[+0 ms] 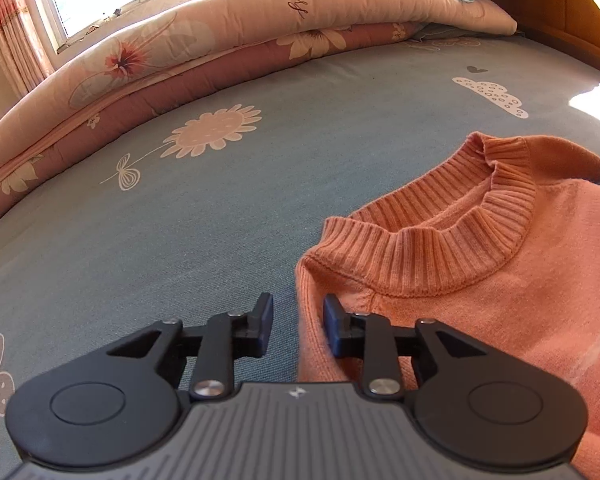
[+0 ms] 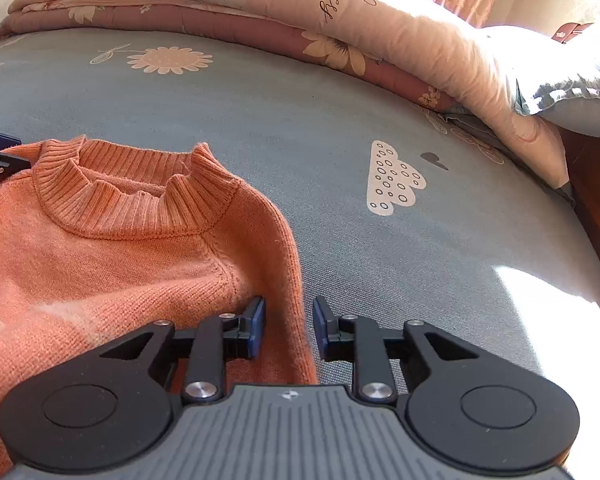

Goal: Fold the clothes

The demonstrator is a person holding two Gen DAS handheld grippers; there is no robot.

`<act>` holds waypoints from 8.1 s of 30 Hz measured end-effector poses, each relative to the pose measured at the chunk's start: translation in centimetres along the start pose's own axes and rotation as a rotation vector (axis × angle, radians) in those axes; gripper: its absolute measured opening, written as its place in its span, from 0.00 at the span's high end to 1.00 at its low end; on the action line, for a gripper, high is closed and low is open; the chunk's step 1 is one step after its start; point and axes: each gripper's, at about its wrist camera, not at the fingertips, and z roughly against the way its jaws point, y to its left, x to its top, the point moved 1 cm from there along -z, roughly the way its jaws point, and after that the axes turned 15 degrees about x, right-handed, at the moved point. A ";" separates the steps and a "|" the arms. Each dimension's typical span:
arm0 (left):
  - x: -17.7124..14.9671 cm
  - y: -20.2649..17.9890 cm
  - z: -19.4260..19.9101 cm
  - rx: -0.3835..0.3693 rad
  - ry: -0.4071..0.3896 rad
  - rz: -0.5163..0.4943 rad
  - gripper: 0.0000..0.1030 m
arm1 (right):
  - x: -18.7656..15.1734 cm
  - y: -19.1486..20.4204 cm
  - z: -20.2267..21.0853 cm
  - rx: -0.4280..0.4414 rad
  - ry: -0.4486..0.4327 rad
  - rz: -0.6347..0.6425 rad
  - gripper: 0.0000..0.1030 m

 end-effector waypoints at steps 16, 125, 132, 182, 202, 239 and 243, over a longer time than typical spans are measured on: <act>-6.8 2.1 18.3 -0.098 0.089 0.076 0.47 | -7.7 9.0 18.4 0.059 -0.051 -0.018 0.28; -23.7 31.7 7.8 0.414 0.314 0.481 0.85 | -24.1 18.8 19.3 -0.050 0.054 -0.252 0.09; -23.9 33.2 8.5 0.451 0.330 0.533 0.80 | -24.2 18.8 19.7 -0.048 0.043 -0.254 0.09; -17.4 -5.8 23.7 -0.276 0.118 0.088 0.39 | -26.0 16.3 24.2 0.242 -0.188 -0.368 0.49; -21.9 -8.5 22.5 -0.268 0.130 0.118 0.10 | -24.1 10.4 24.7 0.116 -0.157 -0.295 0.94; -21.9 -8.7 22.0 -0.250 0.161 0.104 0.04 | -22.7 -14.0 25.9 -0.516 -0.034 -0.409 0.95; -21.9 -8.7 21.9 -0.253 0.162 0.108 0.03 | -23.1 -14.4 25.2 -0.517 -0.025 -0.432 0.95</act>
